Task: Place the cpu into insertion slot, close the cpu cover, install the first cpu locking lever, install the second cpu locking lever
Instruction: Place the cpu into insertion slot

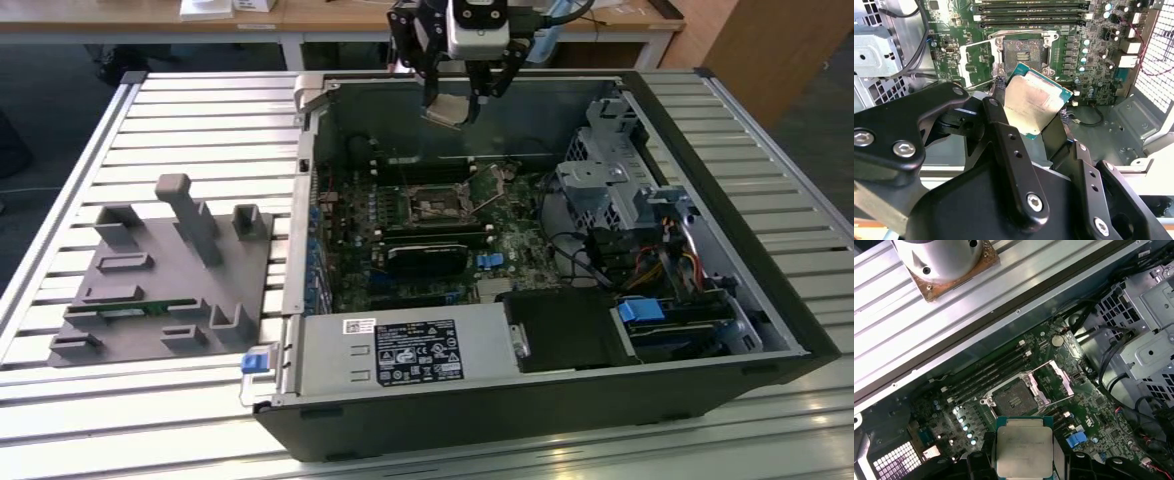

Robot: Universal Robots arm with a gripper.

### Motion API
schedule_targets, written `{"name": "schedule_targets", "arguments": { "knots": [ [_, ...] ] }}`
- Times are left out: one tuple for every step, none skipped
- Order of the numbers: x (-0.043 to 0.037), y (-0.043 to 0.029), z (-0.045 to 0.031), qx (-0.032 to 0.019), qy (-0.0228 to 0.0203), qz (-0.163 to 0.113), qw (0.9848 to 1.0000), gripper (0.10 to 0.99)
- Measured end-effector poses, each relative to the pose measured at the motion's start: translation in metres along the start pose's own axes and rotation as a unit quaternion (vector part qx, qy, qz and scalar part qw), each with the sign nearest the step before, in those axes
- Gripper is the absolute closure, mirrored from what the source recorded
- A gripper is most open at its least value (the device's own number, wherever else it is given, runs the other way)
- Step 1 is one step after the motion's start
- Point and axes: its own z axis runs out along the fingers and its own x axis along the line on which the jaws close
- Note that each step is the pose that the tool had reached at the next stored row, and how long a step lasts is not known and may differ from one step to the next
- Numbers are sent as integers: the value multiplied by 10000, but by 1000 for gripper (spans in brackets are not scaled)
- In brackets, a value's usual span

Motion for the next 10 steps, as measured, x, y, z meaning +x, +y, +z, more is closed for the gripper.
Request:
{"name": "schedule_targets", "arguments": {
  "knots": [
    [0,0,0,0,-1,10,10000,545],
    [0,0,1,0,-2,19,10000,545],
    [0,0,2,0,-3,32,10000,545],
    [0,0,4,-1,-4,43,10000,545],
    [0,-1,5,-1,-5,52,10000,545],
    [0,-1,5,-1,-6,61,10000,545],
    [0,-1,6,-1,-6,71,10000,545],
    [0,-1,8,-1,-7,82,10000,545],
    [0,-1,9,-2,-9,96,10000,545],
    [0,-1,11,-2,-10,112,9999,545]
  ]
}}
